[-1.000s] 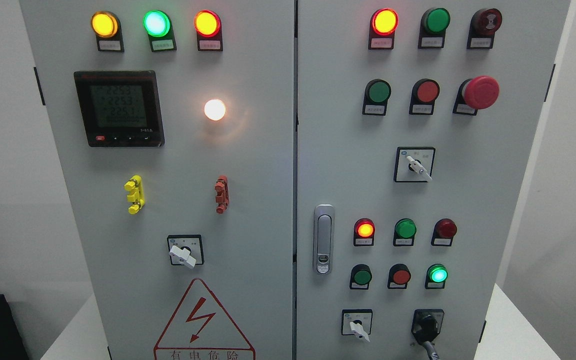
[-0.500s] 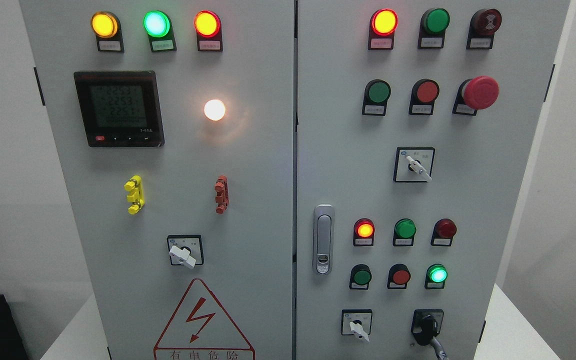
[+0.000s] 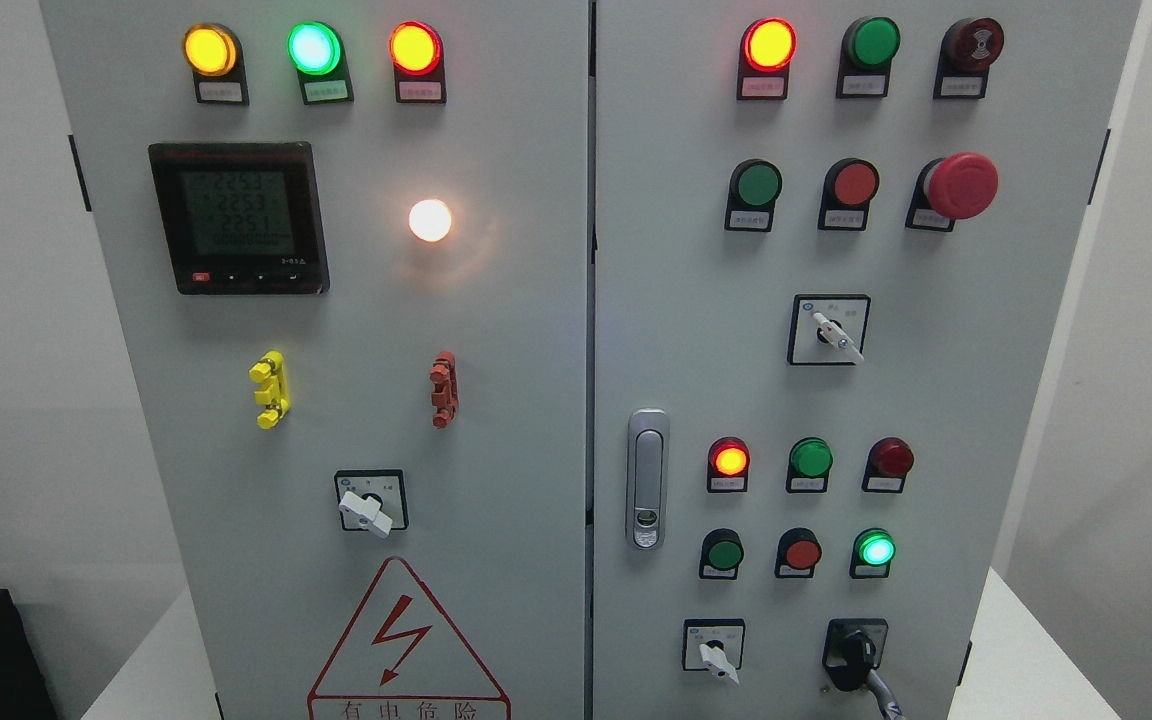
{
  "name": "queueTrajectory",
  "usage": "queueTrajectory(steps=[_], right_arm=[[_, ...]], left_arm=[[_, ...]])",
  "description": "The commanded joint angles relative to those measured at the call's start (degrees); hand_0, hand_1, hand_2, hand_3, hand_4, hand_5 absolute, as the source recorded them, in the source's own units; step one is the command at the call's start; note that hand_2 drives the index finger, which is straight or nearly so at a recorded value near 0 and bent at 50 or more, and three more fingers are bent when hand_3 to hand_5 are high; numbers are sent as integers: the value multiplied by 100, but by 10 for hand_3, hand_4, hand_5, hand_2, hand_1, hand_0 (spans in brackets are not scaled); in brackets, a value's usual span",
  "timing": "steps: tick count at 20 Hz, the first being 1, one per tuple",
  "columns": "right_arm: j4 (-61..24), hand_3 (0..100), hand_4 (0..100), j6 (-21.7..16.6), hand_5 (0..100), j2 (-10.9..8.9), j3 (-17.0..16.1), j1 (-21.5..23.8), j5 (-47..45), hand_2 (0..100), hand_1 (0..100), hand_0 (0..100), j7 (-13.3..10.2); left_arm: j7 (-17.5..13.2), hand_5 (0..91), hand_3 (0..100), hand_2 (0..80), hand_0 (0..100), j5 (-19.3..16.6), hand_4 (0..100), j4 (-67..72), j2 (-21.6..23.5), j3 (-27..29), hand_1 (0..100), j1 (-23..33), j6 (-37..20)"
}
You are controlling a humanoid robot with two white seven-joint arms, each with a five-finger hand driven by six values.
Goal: Trip black knob to open circuit
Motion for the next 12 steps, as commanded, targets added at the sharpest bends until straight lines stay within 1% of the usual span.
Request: queueTrajectory(steps=[1,12], right_arm=[[-218,1000,1000,-124,1000,-23,-11,-48,-1,89,73,0,111],[-227,1000,1000,-159,1000,-67,-116,75,-1,89,76,0,93]], left_arm=[[1,0,0,0,120,14,0,0,0,7,389,-14,-12],[1,0,0,0,120,14,0,0,0,7,389,-14,-12]])
